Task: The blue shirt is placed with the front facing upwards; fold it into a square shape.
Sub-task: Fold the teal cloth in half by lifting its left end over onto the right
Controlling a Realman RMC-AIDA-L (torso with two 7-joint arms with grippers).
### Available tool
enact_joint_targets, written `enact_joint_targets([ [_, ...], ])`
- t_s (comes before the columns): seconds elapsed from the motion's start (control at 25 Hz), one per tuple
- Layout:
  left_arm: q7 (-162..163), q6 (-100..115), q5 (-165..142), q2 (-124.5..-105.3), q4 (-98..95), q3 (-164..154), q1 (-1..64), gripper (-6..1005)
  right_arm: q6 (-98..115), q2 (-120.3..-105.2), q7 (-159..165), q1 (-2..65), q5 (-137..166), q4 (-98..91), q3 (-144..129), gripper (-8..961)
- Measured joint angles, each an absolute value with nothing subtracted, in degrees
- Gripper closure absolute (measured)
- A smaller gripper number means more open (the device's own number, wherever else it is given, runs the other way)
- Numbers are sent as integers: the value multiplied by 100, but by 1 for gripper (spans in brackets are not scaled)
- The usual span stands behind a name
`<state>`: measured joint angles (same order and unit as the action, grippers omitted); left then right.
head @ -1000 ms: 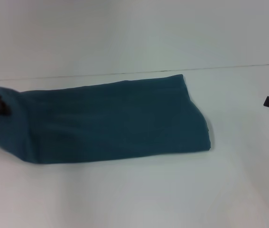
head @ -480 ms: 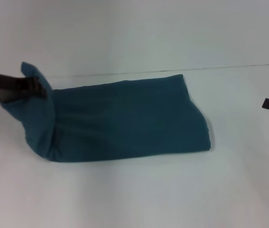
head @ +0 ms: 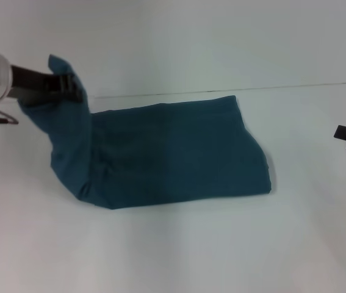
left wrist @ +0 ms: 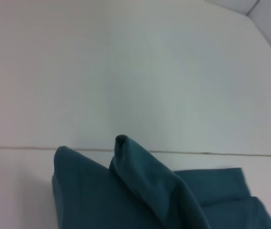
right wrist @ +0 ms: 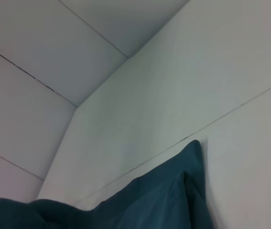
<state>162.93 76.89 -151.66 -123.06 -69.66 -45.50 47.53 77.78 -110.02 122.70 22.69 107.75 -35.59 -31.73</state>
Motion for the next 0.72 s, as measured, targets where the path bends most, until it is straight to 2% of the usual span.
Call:
enact_joint_targets([
  [0.16,16357,7905,-15156,-12383,-7283,-4637,4889,957,7780,-11007,12269,2272,10775,-3559,-3173,159],
  [0.72,16724,7810,-15001,-12402,-7133,-5374,5450,958,7814,-11003,12269,2275,10775,-3559,-3172,160],
])
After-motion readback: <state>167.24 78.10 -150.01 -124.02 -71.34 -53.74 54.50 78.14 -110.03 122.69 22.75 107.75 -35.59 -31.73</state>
